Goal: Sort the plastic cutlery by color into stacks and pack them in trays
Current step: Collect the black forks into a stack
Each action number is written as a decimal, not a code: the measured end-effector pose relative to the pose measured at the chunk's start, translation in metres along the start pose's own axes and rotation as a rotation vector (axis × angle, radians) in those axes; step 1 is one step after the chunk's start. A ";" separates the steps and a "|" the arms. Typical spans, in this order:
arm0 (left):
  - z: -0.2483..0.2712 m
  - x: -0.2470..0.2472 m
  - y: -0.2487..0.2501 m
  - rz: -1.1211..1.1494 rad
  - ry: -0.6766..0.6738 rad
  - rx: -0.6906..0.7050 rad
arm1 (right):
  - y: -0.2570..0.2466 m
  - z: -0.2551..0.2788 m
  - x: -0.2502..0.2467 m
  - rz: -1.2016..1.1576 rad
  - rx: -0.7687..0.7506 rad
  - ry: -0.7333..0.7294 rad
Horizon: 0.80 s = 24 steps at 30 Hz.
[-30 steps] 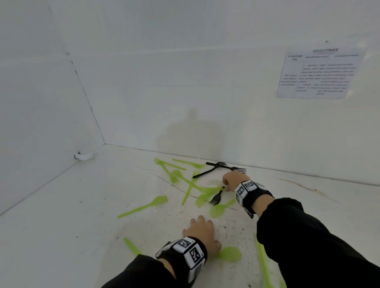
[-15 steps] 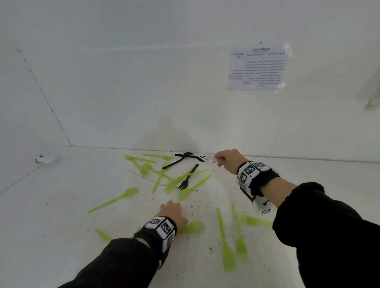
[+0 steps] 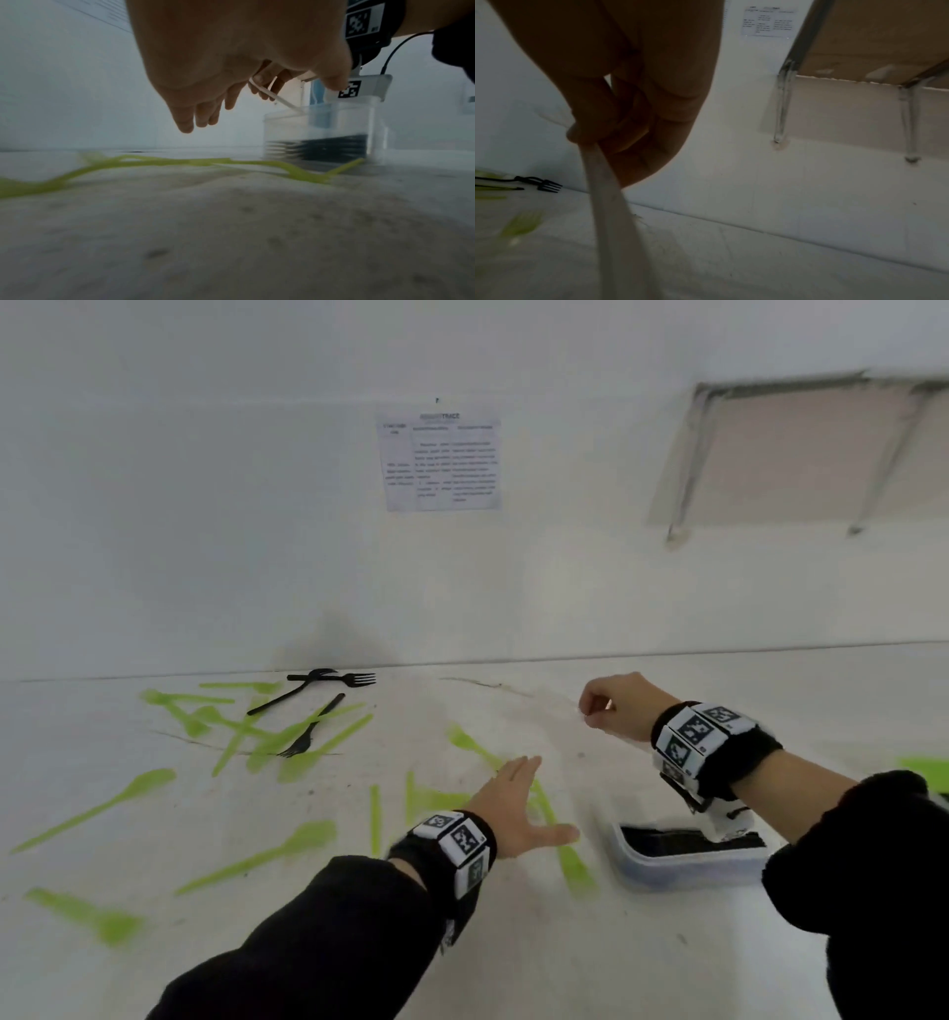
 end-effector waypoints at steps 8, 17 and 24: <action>-0.016 0.060 0.047 0.119 -0.135 -0.043 | 0.050 0.048 0.016 -0.063 -0.078 -0.133; -0.023 0.061 0.039 0.170 -0.083 -0.117 | 0.073 0.057 0.024 0.120 -0.138 -0.212; -0.023 0.062 0.036 0.168 -0.077 -0.119 | 0.069 0.058 0.039 0.327 -0.202 -0.392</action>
Point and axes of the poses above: each hand's wrist, its own z-axis away from the middle knuckle, its own x-axis out of the palm, y = z × x, the point moved 8 cm from there along -z, towards the middle knuckle, and after that the axes turned 8 degrees about z, right-handed, at the moved point
